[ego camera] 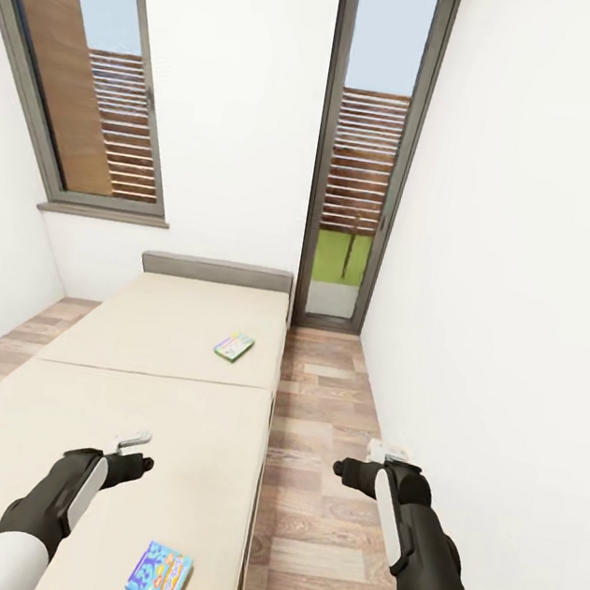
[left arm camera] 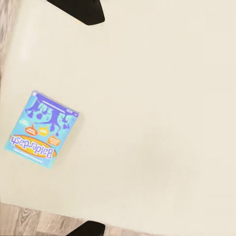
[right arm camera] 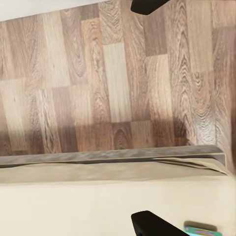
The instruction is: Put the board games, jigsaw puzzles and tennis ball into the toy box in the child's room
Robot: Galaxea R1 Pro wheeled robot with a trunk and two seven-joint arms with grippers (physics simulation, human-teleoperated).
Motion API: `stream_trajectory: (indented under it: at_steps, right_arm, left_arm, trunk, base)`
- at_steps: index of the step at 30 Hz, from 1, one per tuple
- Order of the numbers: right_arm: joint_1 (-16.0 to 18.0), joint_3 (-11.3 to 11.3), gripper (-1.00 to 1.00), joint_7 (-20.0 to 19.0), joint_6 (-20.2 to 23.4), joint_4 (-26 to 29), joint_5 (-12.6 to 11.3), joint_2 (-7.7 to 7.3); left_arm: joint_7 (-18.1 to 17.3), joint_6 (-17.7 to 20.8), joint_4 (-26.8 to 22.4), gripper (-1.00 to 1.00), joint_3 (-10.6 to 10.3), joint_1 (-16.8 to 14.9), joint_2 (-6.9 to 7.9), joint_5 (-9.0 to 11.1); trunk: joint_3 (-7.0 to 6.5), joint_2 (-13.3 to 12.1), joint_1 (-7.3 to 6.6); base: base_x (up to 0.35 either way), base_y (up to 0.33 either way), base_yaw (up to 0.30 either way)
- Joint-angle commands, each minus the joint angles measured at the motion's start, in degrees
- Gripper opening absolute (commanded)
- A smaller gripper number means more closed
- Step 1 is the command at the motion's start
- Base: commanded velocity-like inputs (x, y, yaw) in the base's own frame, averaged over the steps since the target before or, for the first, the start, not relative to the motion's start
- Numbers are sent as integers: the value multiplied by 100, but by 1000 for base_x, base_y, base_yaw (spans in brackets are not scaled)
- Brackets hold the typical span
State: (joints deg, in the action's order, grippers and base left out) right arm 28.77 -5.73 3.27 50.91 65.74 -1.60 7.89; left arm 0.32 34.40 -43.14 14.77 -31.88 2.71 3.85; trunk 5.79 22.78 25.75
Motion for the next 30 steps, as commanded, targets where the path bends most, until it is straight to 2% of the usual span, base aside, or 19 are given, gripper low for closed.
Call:
stream_trajectory:
  at_steps: [1, 9, 19, 30]
  right_arm:
    - [6, -8, 100, 28, 24, 5, -19, 8]
    - [7, -7, 100, 32, 32, 1, -8, 27]
    - [14, -7, 100, 33, 33, -1, -23, 7]
    - [8, -6, 100, 33, 28, 12, -19, 11]
  left_arm:
    - [31, 8, 3, 100, -3, -6, -8, 39]
    - [149, -183, 122, 100, -78, -10, -45, 30]
    - [178, -272, 146, 100, -477, -11, -52, 18]
    - [179, -282, 148, 100, -543, -11, -46, 11]
  trunk:
    - [23, 14, 3]
    - [97, 14, 3]
    - [190, 14, 3]
    - [289, 14, 3]
  base:
    - [0, 0, 0]
    - [0, 0, 0]
    - [0, 0, 0]
    - [0, 0, 0]
